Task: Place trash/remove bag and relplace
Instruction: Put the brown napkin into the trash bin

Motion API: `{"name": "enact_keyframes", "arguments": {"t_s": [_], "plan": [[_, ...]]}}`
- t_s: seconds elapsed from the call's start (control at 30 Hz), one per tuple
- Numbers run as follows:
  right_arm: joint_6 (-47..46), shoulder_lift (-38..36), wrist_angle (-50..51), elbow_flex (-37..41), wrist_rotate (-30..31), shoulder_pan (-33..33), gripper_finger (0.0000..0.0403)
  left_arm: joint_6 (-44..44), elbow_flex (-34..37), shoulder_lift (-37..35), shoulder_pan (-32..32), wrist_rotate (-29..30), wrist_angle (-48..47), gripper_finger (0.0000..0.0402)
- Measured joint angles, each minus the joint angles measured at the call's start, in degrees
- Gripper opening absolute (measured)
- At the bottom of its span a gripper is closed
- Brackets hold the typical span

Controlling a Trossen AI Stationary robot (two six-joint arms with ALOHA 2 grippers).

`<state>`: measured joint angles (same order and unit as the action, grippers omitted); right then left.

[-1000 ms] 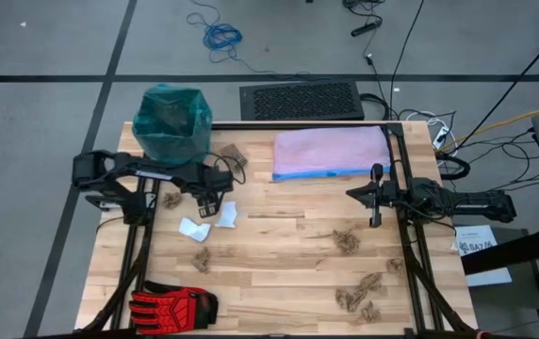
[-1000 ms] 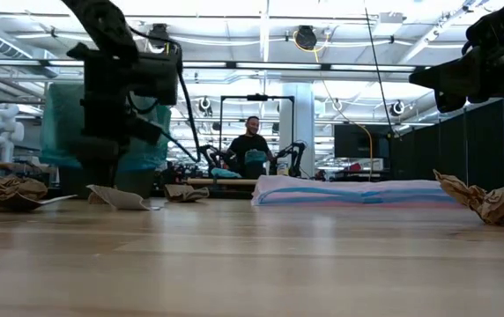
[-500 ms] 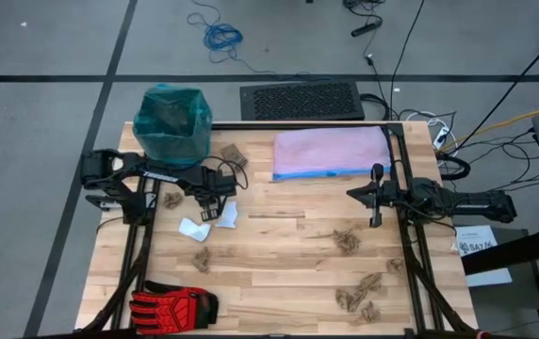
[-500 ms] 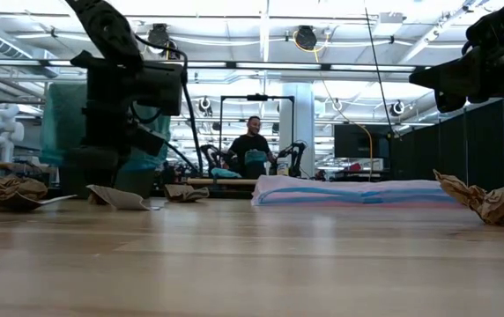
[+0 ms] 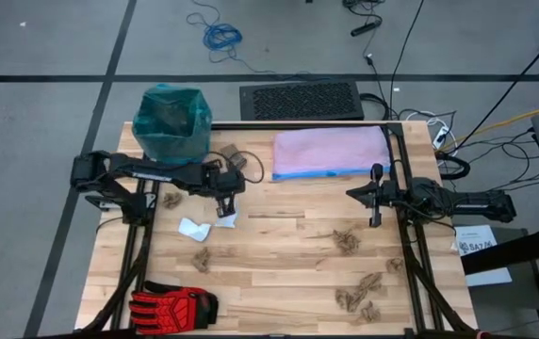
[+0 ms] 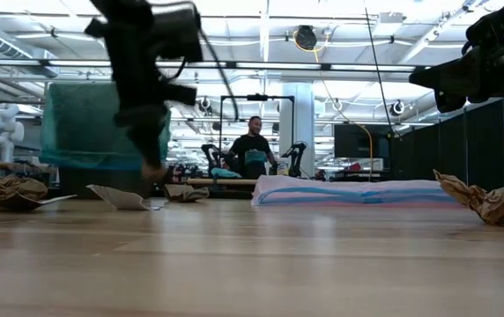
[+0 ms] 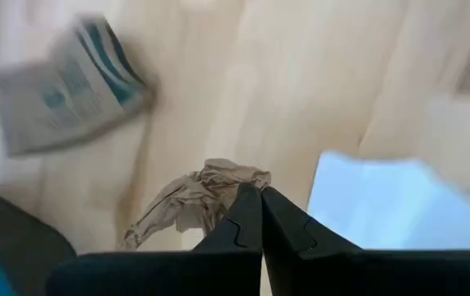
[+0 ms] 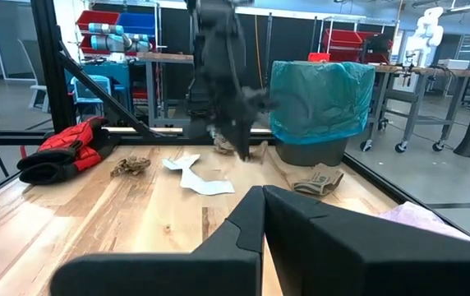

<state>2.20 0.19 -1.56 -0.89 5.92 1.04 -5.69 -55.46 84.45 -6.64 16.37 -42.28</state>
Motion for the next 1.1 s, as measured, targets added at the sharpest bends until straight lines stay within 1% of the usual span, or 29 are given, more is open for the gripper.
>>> {"name": "enact_keyframes", "arguments": {"t_s": [0.07, 0.3, 0.43, 0.53, 0.77, 0.9, 1.03, 1.1], "plan": [[0.0, 0.0, 0.0, 0.0, 0.0, 0.0, 0.0, 0.0, -3.6, -1.7, 0.1, 2.3, -2.4, 0.0001], [0.0, 0.0, 0.0, 0.0, 0.0, 0.0, 0.0, -0.1, -17.2, -5.9, -0.6, 15.9, -17.9, 0.0], [0.0, 0.0, 0.0, 0.0, 0.0, 0.0, 0.0, -3.1, -23.7, -7.2, -3.2, 22.6, -25.8, 0.0], [0.0, 0.0, 0.0, 0.0, 0.0, 0.0, 0.0, -4.0, -26.8, -8.3, -6.6, 26.5, -28.9, 0.0], [0.0, 0.0, 0.0, 0.0, 0.0, 0.0, 0.0, 4.4, -27.7, -9.1, -18.1, 26.9, -29.0, 0.0], [0.0, 0.0, 0.0, 0.0, 0.0, 0.0, 0.0, 6.1, -27.7, -9.1, -24.4, 23.7, -28.8, 0.0], [0.0, 0.0, 0.0, 0.0, 0.0, 0.0, 0.0, 7.8, -27.7, -9.1, -28.7, 23.0, -28.7, 0.0002], [0.0, 0.0, 0.0, 0.0, 0.0, 0.0, 0.0, 8.9, -27.7, -9.1, -29.8, 22.8, -28.7, 0.0012]]}}
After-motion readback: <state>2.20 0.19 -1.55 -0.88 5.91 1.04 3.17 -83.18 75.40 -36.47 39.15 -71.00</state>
